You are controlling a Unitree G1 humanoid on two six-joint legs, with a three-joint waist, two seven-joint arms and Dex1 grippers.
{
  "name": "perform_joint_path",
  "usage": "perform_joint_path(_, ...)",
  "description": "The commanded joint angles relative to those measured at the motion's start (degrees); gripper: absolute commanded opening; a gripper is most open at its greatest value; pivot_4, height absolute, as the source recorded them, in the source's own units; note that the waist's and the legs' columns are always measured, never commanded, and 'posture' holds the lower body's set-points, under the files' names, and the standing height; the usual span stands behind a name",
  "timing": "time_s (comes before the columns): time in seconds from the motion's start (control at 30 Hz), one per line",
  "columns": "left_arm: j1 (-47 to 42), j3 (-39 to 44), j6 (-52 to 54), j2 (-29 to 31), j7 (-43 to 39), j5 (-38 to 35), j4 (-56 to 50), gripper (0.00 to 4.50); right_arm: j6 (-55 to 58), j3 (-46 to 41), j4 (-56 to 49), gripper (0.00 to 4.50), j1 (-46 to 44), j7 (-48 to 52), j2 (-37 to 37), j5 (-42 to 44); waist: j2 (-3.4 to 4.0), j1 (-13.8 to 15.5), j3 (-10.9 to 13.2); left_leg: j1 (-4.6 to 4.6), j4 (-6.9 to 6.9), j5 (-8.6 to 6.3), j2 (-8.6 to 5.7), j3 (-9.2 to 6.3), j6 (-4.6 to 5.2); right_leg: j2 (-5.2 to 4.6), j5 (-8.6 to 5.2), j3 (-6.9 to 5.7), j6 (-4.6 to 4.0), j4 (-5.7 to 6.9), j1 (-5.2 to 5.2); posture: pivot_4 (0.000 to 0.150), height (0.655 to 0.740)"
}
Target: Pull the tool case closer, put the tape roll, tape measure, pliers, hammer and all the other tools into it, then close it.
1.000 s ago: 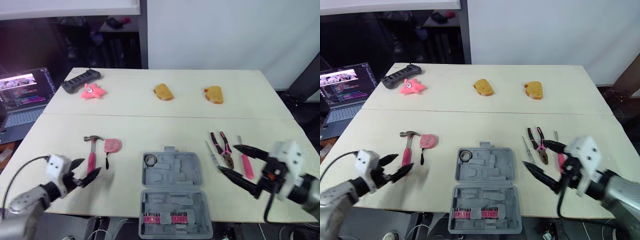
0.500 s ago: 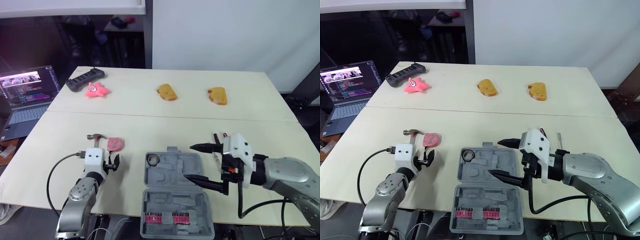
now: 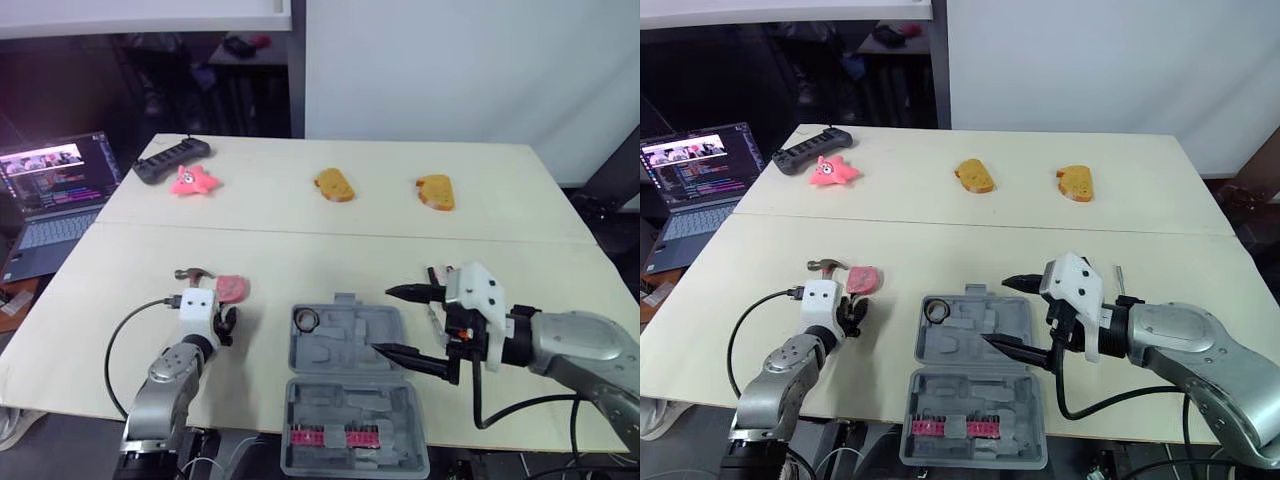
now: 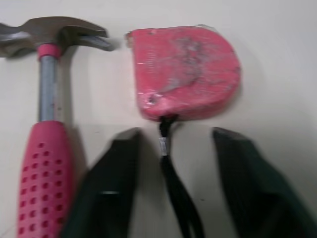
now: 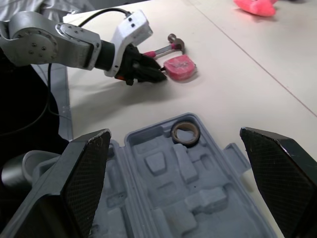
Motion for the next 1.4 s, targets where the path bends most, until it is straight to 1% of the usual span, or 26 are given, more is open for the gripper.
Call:
perform_joint_path(0.03,1.0,0.0,2.7,-0.6,0.5,-0.1,2.4,0.05,-0.1,-1.8,-2.0,4.5,0.2,-0.8,-0.1,0.9,0.07,0.1,0.0,0.0,0.0,0.0,0.0,0.0,0.0,0.0,0.0,0.0,0.0,0.0,0.0,0.15,0.74)
perform_joint_path(0.2,2.2,0.0,2.9,0.0,0.2,0.2,2.2,0.05,0.5,-2.4,-2.7,4.5,0.7,-1.3,-0.3,1.7,0.16,0.0,-0.1,0.04,0.01,0.0,-0.01,0.0,0.0,-0.02,0.0,0.0,0.01,-0.01,0.05,0.15,0.74)
perform_joint_path(0.3,5.5,-0.6,0.0,1.4,-2.8,-0.1,-0.1,0.05,0.8,-2.8,-3.1,4.5,1.5,-1.7,-0.4,2.0,0.23,-0.2,-0.1,0.05,-0.01,-0.02,0.01,0.04,0.03,-0.01,-0.01,0.02,0.01,-0.02,0.03,0.15,0.74)
perform_joint_path(0.37,9.1,-1.1,-3.0,3.2,-6.4,-0.7,-2.7,0.05,1.1,-3.1,-3.4,4.5,2.0,-2.0,-0.3,2.4,0.24,-0.4,-0.1,0.06,-0.02,-0.07,0.02,0.09,0.09,-0.01,-0.01,0.06,0.03,-0.02,0.01,0.15,0.74)
perform_joint_path(0.5,20.7,-1.1,-11.4,8.8,-15.3,-1.7,-7.3,0.05,1.4,-3.5,-3.6,4.5,3.3,-2.1,-0.4,2.4,0.27,-0.3,-0.2,0.03,-0.03,-0.22,0.07,0.14,0.08,-0.02,-0.05,0.11,0.01,-0.1,-0.03,0.15,0.74)
perform_joint_path(0.53,24.3,-0.8,-13.6,10.4,-17.7,-1.9,-7.7,0.05,1.5,-3.5,-3.6,4.5,3.6,-2.1,-0.4,2.4,0.28,-0.3,-0.2,0.02,-0.03,-0.26,0.07,0.15,0.09,-0.04,-0.14,0.12,-0.16,-0.15,-0.03,0.15,0.74)
perform_joint_path(0.63,31.7,0.8,-18.3,13.7,-22.8,-3.1,-8.1,0.05,1.5,-3.5,-3.4,4.5,3.9,-2.0,-0.4,2.3,0.4,-0.2,-0.2,-0.02,-0.05,-0.32,0.11,0.18,0.14,-0.04,-0.16,0.12,-0.2,-0.4,0.02,0.15,0.74)
perform_joint_path(0.73,36.7,2.9,-22.5,17.1,-28.2,-4.7,-7.4,0.05,1.8,-3.6,-3.4,4.5,4.3,-1.9,-0.4,2.4,0.39,-0.2,-0.2,-0.07,-0.05,-0.35,0.1,0.2,0.18,-0.06,-0.15,0.11,-0.21,-0.62,0.08,0.15,0.74)
perform_joint_path(0.9,37.3,5.1,-23.9,19.6,-31.1,-5.5,-5.4,0.05,1.5,-3.2,-3.2,4.5,4.7,-1.8,-0.2,1.9,0.42,-0.2,-0.2,-0.22,-0.09,-0.37,0.14,0.14,0.22,-0.03,-0.16,0.03,-0.21,-0.66,-0.03,0.15,0.74)
perform_joint_path(1.17,36.9,5.5,-24.4,21.0,-32.8,-5.8,-3.7,0.05,1.0,-2.3,-3.1,4.5,4.9,-2.3,0.6,1.3,0.45,-0.2,-0.2,-0.26,-0.11,-0.37,0.15,0.14,0.23,-0.01,-0.15,0.02,-0.2,-0.66,-0.08,0.15,0.74)
perform_joint_path(1.2,36.8,5.7,-24.6,21.0,-33.0,-6.1,-3.7,0.46,0.9,-2.1,-2.9,4.5,4.9,-2.3,0.6,1.1,0.46,-0.2,-0.2,-0.25,-0.11,-0.37,0.15,0.14,0.23,-0.01,-0.15,0.02,-0.2,-0.66,-0.08,0.15,0.74)
perform_joint_path(1.23,36.8,6.0,-24.9,20.9,-33.5,-6.6,-3.9,0.61,0.8,-1.9,-2.8,4.5,4.8,-2.3,0.7,0.9,0.46,-0.2,-0.2,-0.25,-0.11,-0.37,0.15,0.14,0.22,-0.01,-0.15,0.02,-0.2,-0.66,-0.08,0.15,0.74)
perform_joint_path(1.27,36.7,6.4,-24.9,21.0,-34.1,-7.3,-4.1,0.93,0.7,-1.8,-2.7,4.5,4.7,-2.3,0.8,0.8,0.45,-0.2,-0.2,-0.25,-0.11,-0.37,0.15,0.14,0.22,-0.01,-0.15,0.02,-0.2,-0.66,-0.08,0.15,0.74)
perform_joint_path(1.33,36.7,7.1,-25.3,21.4,-35.2,-8.0,-4.5,1.77,0.6,-1.7,-2.6,4.5,4.6,-2.4,0.9,0.7,0.46,-0.2,-0.2,-0.25,-0.11,-0.37,0.16,0.13,0.22,-0.01,-0.15,0.01,-0.2,-0.65,-0.08,0.15,0.74)
perform_joint_path(1.37,36.7,8.4,-25.5,22.5,-36.6,-8.9,-5.1,2.32,0.6,-1.7,-2.5,4.5,4.6,-2.4,1.1,0.7,0.45,-0.2,-0.2,-0.25,-0.11,-0.37,0.16,0.12,0.22,0.0,-0.15,0.01,-0.2,-0.64,-0.08,0.15,0.74)
perform_joint_path(1.4,36.7,9.4,-25.7,23.2,-37.6,-9.5,-5.6,2.77,0.5,-1.6,-2.4,4.5,4.6,-2.4,1.2,0.7,0.42,-0.2,-0.2,-0.25,-0.11,-0.37,0.16,0.11,0.22,0.0,-0.15,0.01,-0.21,-0.64,-0.08,0.15,0.74)
